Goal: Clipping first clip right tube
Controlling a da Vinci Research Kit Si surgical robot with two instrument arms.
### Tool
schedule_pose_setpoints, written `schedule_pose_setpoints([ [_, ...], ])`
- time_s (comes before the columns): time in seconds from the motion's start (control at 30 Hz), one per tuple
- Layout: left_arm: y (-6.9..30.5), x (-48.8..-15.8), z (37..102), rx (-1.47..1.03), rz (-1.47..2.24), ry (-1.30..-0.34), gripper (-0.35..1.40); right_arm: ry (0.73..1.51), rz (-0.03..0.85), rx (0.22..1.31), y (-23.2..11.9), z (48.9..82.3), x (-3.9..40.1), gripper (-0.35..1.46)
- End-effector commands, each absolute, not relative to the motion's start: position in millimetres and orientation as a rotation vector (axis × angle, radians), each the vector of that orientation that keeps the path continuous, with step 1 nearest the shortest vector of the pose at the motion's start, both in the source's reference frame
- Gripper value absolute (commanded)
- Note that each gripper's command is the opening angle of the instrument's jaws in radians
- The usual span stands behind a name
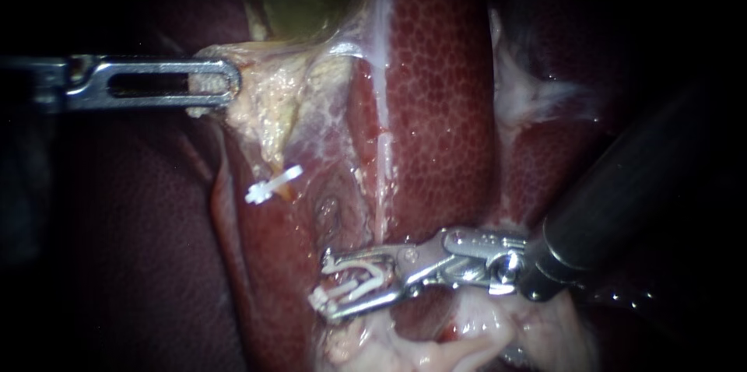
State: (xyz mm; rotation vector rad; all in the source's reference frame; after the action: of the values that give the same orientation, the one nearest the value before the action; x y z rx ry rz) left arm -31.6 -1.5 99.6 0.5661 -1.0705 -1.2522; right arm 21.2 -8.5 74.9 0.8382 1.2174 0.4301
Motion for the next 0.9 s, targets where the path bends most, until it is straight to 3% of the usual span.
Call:
schedule_pose_setpoints([
  [0.03,-1.5,-31.6,99.6,0.566,-1.252,-1.07,-0.35,1.217,0.43,0.838,-8.5,74.9,21.3,0.57],
  [0.5,-1.5,-31.6,99.6,0.566,-1.252,-1.07,-0.35,1.218,0.429,0.845,-8.2,74.2,20.4,0.57],
  [0.9,-1.5,-31.5,99.6,0.567,-1.252,-1.07,-0.35,1.22,0.419,0.876,-6.7,72.1,15.3,0.55],
])
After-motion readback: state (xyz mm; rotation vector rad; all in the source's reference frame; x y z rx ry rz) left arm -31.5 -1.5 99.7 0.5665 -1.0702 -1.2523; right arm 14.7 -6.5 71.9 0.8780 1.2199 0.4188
